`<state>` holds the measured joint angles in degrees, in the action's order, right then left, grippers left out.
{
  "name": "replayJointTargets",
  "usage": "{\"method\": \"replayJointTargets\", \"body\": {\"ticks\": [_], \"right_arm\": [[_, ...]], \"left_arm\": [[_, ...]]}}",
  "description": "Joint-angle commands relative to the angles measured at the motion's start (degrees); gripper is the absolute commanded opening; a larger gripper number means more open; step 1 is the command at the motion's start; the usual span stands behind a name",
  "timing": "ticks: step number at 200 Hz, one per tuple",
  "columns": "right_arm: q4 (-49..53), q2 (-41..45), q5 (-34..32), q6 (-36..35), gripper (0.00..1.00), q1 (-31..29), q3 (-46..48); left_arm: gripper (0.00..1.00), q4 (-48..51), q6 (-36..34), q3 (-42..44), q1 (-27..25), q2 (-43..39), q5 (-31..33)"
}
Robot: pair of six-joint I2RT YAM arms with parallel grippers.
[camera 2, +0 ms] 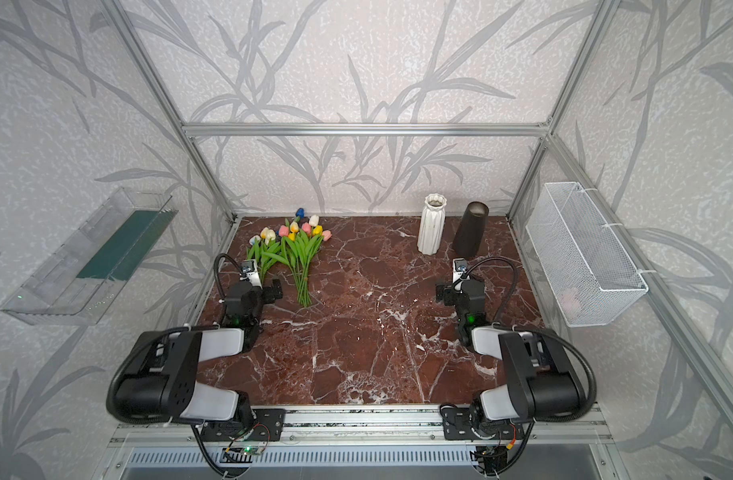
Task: Arrange the flowers into the vase
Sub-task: 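Grasp the white vase with the right gripper while the left moves to the tulips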
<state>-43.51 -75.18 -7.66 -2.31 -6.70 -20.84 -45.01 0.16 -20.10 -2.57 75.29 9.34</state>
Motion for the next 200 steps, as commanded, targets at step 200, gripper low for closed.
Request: {"method": "replayJointTargets", "body": {"ticks": [200], "right_arm": [[53.34, -20.7, 17.24, 4.04, 0.99, 2.0, -61.78]], "left_arm": [[0.99, 31.85, 9.85, -38.4, -19.8, 11.75, -21.08]]}}
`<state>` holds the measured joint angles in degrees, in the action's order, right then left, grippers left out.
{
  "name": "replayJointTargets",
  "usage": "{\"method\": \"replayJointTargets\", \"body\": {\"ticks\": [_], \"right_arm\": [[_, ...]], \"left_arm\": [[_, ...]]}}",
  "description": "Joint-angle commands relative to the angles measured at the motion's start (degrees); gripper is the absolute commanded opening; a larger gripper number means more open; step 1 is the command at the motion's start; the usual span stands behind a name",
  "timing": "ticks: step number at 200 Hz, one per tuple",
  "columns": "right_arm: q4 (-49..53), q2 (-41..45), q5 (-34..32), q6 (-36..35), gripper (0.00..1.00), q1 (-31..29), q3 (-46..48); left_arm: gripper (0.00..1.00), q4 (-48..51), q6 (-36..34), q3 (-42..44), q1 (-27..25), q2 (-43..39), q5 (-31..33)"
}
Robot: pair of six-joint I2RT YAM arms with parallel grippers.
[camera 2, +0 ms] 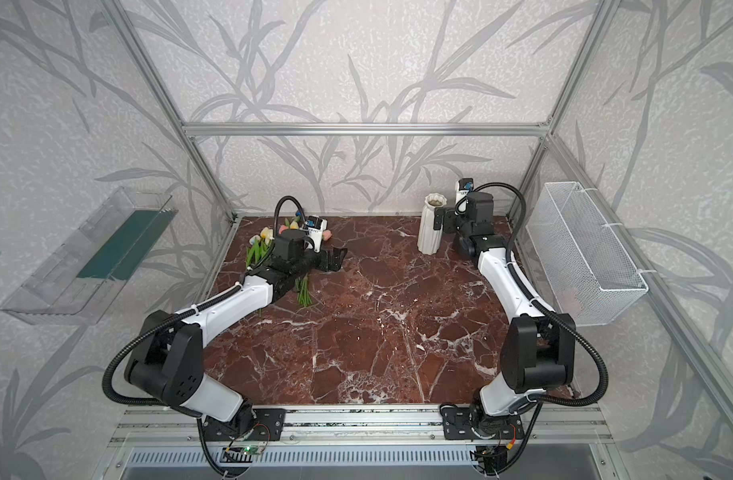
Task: Arrange the flowers into the vase
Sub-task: 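Grasp the white vase with the right gripper while the left moves to the tulips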
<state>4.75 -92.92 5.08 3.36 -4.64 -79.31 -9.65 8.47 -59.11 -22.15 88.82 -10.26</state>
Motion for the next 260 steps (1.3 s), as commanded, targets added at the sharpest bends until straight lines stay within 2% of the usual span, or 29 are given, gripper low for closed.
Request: {"method": "replayJointTargets", "body": {"ticks": [1, 52, 102, 155, 197, 247, 260], "right_arm": [[5.17, -3.09, 4.59, -1.74, 0.99, -0.08, -3.49], [5.25, -8.01, 4.65, -3.6, 0.99, -1.14, -7.76], [-1.6, -12.15, 2.49, -3.75, 0.99, -1.42, -7.26], [-5.76, -16.42, -0.85, -4.17, 0.99, -1.42, -8.04], [-10.03, -19.87, 0.21, -5.48, 0.99, -1.42, -8.94], [-19.61, -20.6, 1.5, -6.78, 1.0, -1.42, -4.92], [-20.34, -20.55, 1.71, -6.91, 0.97, -1.42, -4.48]], "left_arm": [[0.99, -3.52, 1.55, 0.64, -0.24, -1.84, -1.45], [0.99, -5.69, 0.16, 4.31, -0.32, -4.41, -0.98], [0.99, -8.7, -0.65, 6.46, -0.35, -5.47, -0.64], [0.99, -6.71, -0.84, 5.89, -0.35, -4.43, -1.12], [0.99, -6.94, -1.33, 6.36, -0.35, -5.03, -0.77], [0.99, -6.05, -1.7, 6.75, -0.35, -5.67, 0.68], [0.99, -5.91, -1.79, 6.89, -0.34, -5.84, 1.02]]}}
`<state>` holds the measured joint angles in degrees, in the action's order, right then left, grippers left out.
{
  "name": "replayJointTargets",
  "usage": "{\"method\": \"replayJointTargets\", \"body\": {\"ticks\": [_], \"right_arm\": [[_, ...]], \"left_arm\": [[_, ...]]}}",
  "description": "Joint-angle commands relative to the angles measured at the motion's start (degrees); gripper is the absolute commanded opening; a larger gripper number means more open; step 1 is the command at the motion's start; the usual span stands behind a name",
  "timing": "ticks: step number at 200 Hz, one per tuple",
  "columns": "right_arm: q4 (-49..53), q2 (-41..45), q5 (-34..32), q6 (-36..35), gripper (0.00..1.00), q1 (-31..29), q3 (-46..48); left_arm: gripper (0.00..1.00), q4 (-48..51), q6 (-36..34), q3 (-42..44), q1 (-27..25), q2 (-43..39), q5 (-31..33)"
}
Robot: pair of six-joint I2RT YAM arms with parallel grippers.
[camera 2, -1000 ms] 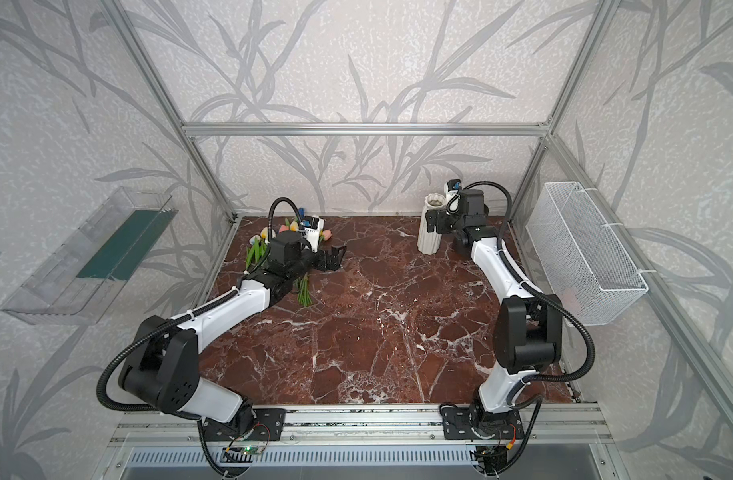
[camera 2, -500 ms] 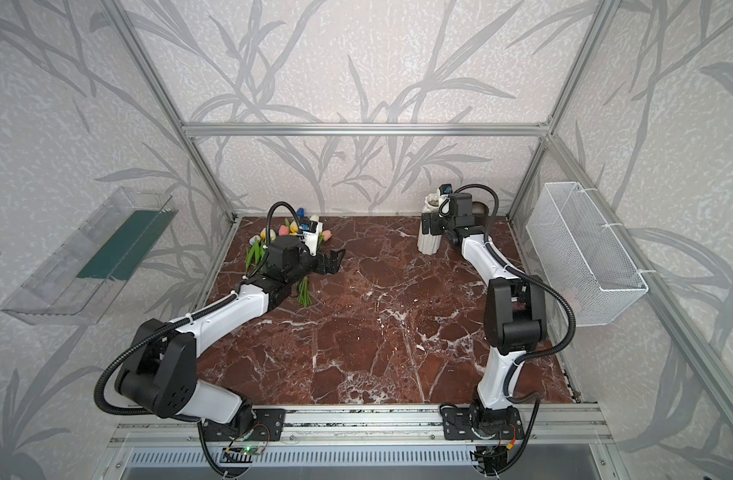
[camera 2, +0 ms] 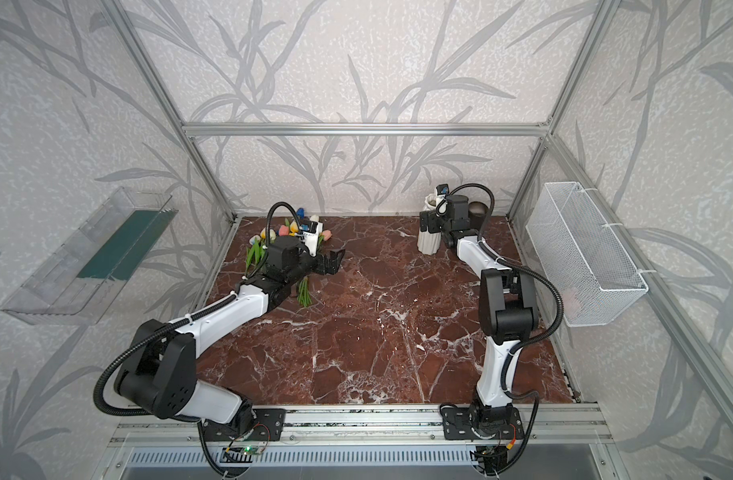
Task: Arrange the flowers into the vase
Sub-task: 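Grasp the white vase with the right gripper while the left moves to the tulips, then carry the white vase with the right gripper toward the tulips and set it down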
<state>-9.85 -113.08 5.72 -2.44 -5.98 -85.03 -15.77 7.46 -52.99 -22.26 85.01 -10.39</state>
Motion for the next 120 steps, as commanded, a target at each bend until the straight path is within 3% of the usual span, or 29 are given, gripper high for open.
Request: {"method": "replayJointTargets", "body": {"ticks": [1, 61, 120], "right_arm": [[-5.81, -0.39, 1.06, -1.14, 0.96, -0.09, 1.26], [-10.15, 1.91, 3.55, -2.14, 0.78, -0.17, 5.61], [-12.04, 7.67, 9.41, -1.81, 0.43, -1.67, 9.44]], "left_arm": [[0.99, 0.21, -0.78, 0.73, -0.24, -2.04, 1.16], [0.99, 0.83, -1.54, 0.72, -0.19, -3.16, 3.39], [0.99, -2.24, -1.08, 5.13, -0.15, -7.9, 9.4]]}}
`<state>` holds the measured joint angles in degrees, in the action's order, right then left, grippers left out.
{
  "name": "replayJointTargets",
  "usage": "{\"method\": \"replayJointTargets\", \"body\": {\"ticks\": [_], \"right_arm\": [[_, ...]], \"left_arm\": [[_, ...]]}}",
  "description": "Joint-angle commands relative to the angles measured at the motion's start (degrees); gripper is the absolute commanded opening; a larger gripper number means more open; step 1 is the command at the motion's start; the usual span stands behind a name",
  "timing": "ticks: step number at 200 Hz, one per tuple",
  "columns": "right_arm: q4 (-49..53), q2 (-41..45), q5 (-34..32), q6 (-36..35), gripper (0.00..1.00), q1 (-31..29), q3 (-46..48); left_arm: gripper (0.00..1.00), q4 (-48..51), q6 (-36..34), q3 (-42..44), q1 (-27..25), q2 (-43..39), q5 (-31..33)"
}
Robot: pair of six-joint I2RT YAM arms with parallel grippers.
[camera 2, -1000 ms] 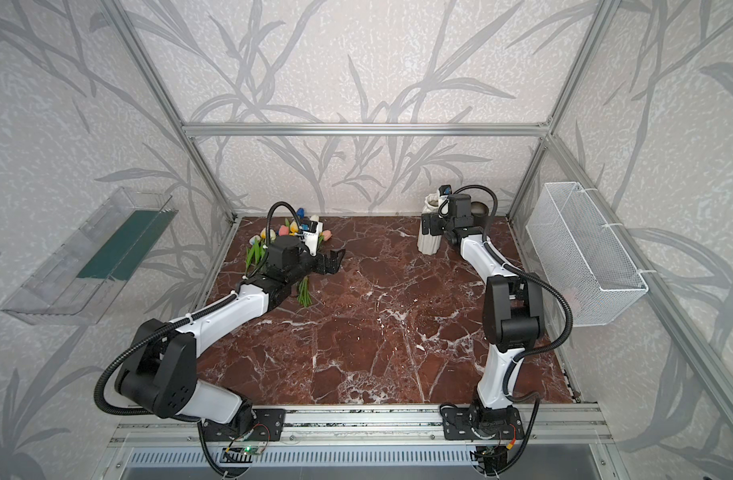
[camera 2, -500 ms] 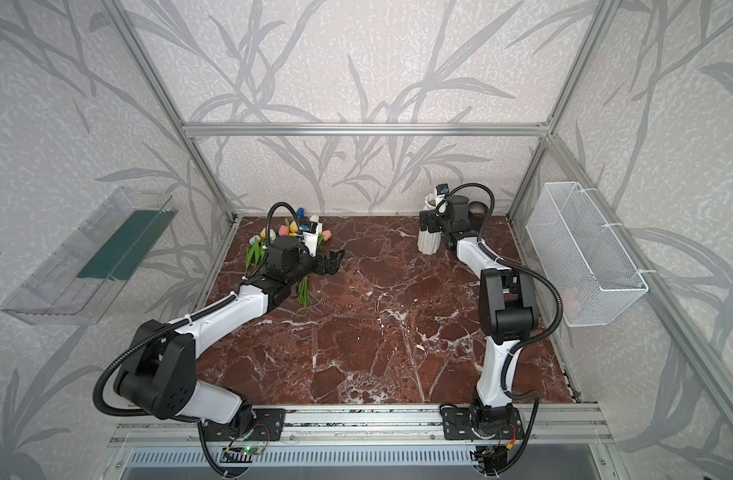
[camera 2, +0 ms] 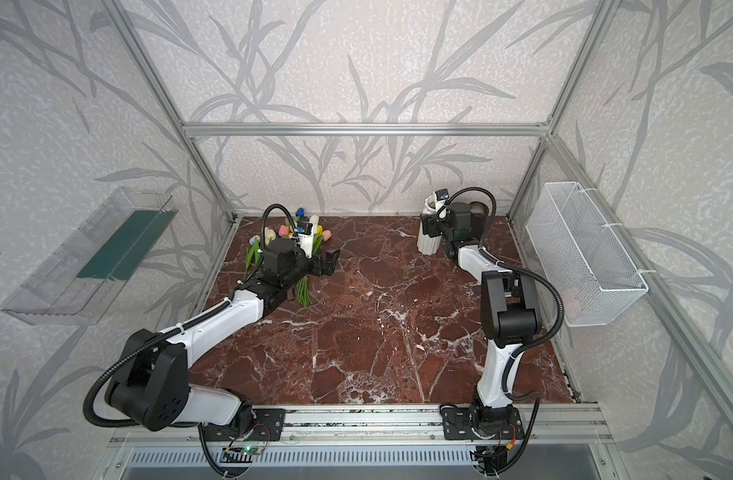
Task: Arrange the flowers into the vase
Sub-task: 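Carry the white vase with the right gripper toward the tulips and set it down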
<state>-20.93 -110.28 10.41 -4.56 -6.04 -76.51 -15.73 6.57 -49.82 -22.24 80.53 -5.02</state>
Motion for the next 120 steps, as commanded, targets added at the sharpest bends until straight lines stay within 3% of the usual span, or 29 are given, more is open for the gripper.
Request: {"method": "replayJointTargets", "body": {"ticks": [1, 29, 51, 84, 120], "right_arm": [[-0.96, 5.11, 4.84, 0.33, 0.42, -1.78, 1.05], [-2.8, 8.31, 7.75, 1.2, 0.35, -6.01, 2.89], [-4.92, 10.05, 9.61, -0.65, 0.32, -12.64, 4.43], [-6.56, 8.29, 8.01, -5.42, 0.31, -22.78, 3.76], [-4.65, 3.94, 7.86, -6.15, 0.3, -25.77, -0.5]], "left_arm": [[0.99, -2.33, -0.17, 2.03, -0.17, -3.52, 4.17], [0.99, -1.2, 0.67, 3.73, 0.0, -5.5, 9.98], [0.99, -0.25, 2.96, 5.71, 0.57, -6.83, 16.0], [0.99, -0.79, 6.04, 9.31, 2.11, -9.39, 18.72], [0.99, -1.41, 5.47, 11.54, 2.2, -11.32, 20.38]]}}
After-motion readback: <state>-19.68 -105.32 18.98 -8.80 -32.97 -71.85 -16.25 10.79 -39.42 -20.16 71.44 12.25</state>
